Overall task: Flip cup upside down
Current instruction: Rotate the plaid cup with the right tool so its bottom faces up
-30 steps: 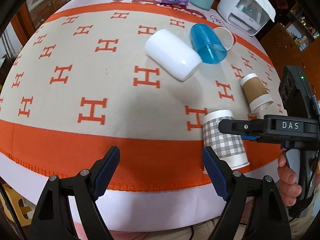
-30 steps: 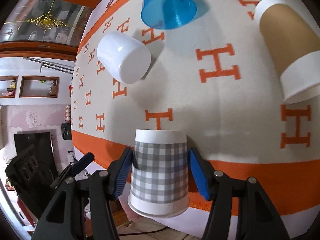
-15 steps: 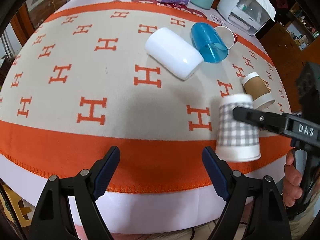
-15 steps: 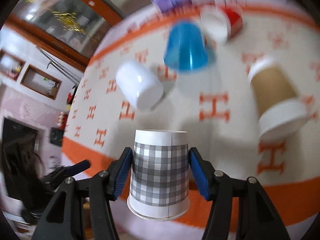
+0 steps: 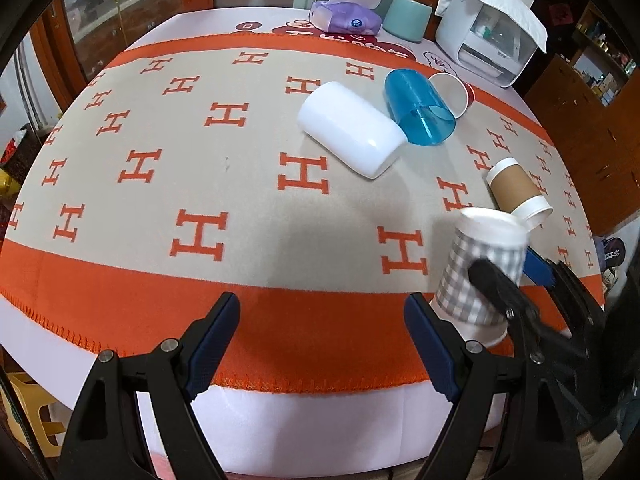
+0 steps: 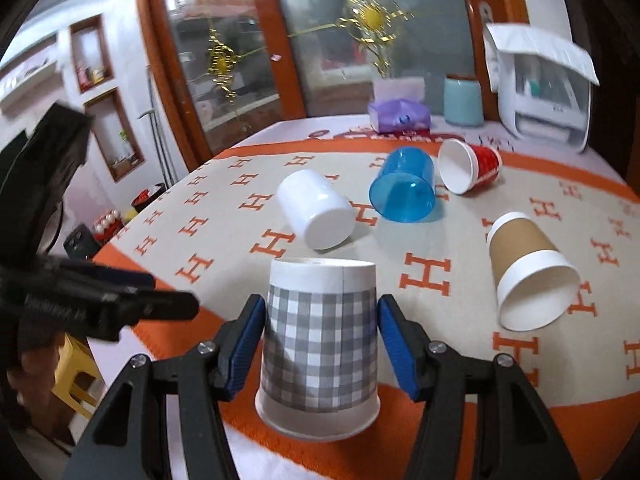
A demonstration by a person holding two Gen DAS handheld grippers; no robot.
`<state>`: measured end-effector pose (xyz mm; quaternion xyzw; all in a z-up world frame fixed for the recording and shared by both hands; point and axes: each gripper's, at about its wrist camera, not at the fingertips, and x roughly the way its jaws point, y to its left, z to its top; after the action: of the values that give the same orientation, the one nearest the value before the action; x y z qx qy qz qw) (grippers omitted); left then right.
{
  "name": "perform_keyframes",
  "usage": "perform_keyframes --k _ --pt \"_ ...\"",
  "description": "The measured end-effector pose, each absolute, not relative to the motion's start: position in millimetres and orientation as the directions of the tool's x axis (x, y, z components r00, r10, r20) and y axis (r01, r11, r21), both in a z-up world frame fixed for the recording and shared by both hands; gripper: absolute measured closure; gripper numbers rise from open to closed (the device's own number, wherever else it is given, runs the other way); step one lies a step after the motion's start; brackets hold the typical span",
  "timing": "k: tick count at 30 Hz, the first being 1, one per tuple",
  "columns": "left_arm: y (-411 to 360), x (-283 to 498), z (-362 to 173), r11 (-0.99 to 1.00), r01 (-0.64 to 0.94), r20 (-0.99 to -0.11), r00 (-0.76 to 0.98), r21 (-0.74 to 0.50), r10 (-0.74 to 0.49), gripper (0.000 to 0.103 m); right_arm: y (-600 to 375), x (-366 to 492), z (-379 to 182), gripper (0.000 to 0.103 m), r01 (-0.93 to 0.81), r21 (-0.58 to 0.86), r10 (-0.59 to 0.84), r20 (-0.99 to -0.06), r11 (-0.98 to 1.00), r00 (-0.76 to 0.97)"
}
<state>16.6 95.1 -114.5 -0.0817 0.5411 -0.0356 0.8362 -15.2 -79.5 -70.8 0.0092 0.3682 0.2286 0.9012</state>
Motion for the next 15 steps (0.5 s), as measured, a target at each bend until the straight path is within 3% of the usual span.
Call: perform_keyframes --k 15 --pt "86 7 -119 0.987 0.0 -0.892 0.427 -0.163 -0.147 0.02 -76 -54 -74 0.045 -0.452 0.064 0.382 -0.648 0.889 0.659"
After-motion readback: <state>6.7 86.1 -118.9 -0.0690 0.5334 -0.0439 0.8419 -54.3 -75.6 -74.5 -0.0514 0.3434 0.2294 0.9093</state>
